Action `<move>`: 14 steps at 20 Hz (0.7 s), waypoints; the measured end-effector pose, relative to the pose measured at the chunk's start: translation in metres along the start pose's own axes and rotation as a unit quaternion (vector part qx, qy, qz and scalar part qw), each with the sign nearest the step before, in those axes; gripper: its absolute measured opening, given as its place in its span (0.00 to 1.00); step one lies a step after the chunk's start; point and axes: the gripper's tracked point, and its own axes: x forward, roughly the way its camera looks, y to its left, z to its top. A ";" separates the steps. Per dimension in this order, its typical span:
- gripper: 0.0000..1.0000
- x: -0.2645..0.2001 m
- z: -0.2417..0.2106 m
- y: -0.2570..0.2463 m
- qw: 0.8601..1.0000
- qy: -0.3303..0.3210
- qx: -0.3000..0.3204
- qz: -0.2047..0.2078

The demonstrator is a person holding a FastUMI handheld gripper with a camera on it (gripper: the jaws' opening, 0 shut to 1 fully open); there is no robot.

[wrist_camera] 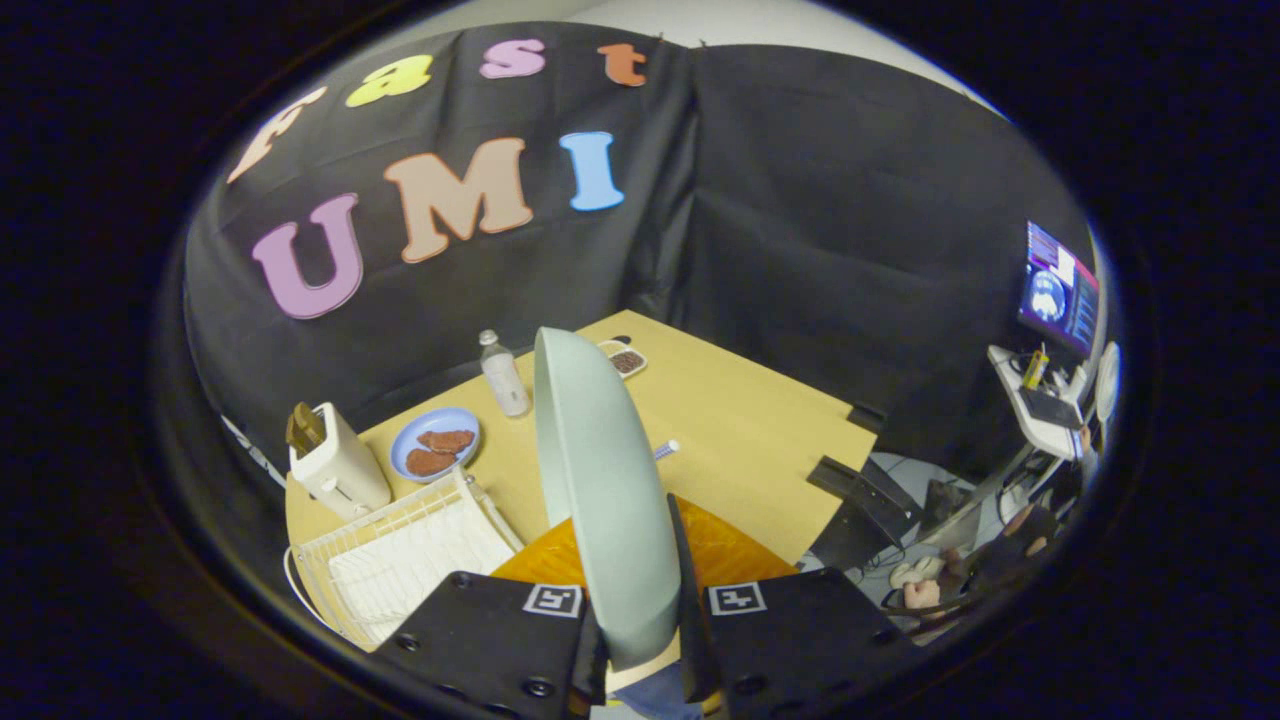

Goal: Take the plate from the dish rack, then take the spoon from the basket and place it into the plate.

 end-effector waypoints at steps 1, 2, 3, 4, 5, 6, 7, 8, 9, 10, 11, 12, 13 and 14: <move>0.31 0.003 -0.006 -0.014 1.000 0.009 0.014 -0.009; 0.31 0.009 -0.015 -0.026 0.999 0.020 0.026 -0.014; 0.31 0.015 -0.025 -0.034 0.998 0.034 0.040 -0.017; 0.31 0.022 -0.037 -0.039 0.997 0.050 0.053 -0.016; 0.32 0.029 -0.049 -0.042 0.996 0.068 0.064 -0.010; 0.32 0.036 -0.061 -0.043 0.994 0.085 0.074 -0.002; 0.32 0.042 -0.072 -0.042 0.991 0.102 0.085 0.009; 0.32 0.049 -0.082 -0.041 0.988 0.118 0.096 0.019; 0.32 0.059 -0.091 -0.041 0.985 0.132 0.105 0.030; 0.32 0.063 -0.101 -0.041 0.982 0.147 0.109 0.038; 0.32 0.070 -0.111 -0.042 0.980 0.163 0.109 0.042; 0.32 0.075 -0.121 -0.043 0.977 0.180 0.105 0.044; 0.32 0.080 -0.129 -0.046 0.974 0.199 0.093 0.045; 0.32 0.086 -0.137 -0.050 0.972 0.217 0.079 0.043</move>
